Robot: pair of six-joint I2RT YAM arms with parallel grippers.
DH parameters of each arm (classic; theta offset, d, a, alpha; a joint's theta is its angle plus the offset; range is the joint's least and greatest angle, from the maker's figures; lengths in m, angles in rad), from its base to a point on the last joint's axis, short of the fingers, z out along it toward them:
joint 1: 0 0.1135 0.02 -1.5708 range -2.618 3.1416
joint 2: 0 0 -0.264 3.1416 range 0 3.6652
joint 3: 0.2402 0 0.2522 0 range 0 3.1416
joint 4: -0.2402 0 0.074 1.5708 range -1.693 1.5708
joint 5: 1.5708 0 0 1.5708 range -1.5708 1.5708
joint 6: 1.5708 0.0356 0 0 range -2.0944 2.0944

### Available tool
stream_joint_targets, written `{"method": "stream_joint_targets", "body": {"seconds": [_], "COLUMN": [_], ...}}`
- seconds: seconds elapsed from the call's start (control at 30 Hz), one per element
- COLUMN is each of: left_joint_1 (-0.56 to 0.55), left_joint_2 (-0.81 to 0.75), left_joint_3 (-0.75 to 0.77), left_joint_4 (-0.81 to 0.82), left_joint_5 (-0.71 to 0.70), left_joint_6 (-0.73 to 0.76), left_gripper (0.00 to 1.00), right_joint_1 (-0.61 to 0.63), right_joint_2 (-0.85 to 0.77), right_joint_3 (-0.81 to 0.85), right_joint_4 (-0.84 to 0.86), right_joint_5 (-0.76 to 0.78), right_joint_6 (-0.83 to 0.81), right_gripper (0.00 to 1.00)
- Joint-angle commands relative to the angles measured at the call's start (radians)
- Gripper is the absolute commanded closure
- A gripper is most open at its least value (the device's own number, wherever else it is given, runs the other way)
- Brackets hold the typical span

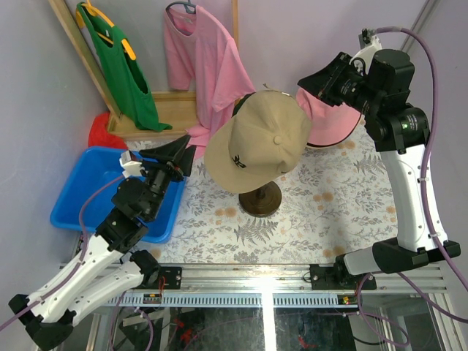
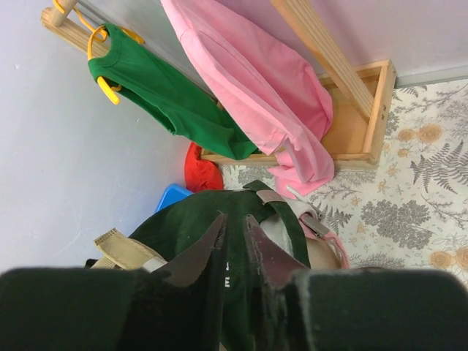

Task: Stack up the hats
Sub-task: Stack the hat on the hat.

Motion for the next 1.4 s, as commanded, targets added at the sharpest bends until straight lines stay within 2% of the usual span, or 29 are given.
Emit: {"method": "stream_joint_targets", "body": {"seconds": [0.0, 0.2, 0.57, 0.8, 0.93, 1.07, 1.2, 1.37], "left_joint_1": [0.009, 0.009, 0.009, 0.009, 0.009, 0.009, 0.009, 0.009], "left_joint_2": [-0.047, -0.069, -0.041, -0.009, 0.004, 0.011, -0.002, -0.023], "left_joint_3": [-0.019, 0.01, 0.072, 0.103, 0.135, 0.162, 0.16, 0.154], "left_joint_4": [-0.044, -0.106, -0.108, -0.127, -0.167, -0.227, -0.247, -0.263], "left_joint_5": [-0.046, -0.019, 0.11, 0.168, 0.191, 0.19, 0.171, 0.133], "left_joint_6": [0.047, 0.154, 0.337, 0.395, 0.435, 0.463, 0.461, 0.457], "left_gripper": [0.53, 0.47, 0.4, 0.38, 0.36, 0.36, 0.35, 0.35], "right_joint_1": [-0.002, -0.002, -0.001, -0.001, -0.001, 0.0, 0.005, 0.005], "right_joint_2": [-0.004, -0.028, -0.127, -0.196, -0.218, -0.219, -0.231, -0.101], "right_joint_3": [0.053, 0.061, 0.067, 0.098, 0.135, 0.21, 0.214, 0.436], "right_joint_4": [-0.001, -0.011, -0.05, -0.101, -0.149, -0.222, -0.225, -0.27], "right_joint_5": [0.025, 0.085, 0.143, 0.122, 0.058, 0.015, 0.016, -0.002], "right_joint_6": [-0.024, -0.057, -0.145, -0.219, -0.27, -0.332, -0.368, -0.39], "right_gripper": [0.76, 0.61, 0.46, 0.44, 0.43, 0.42, 0.42, 0.43]}}
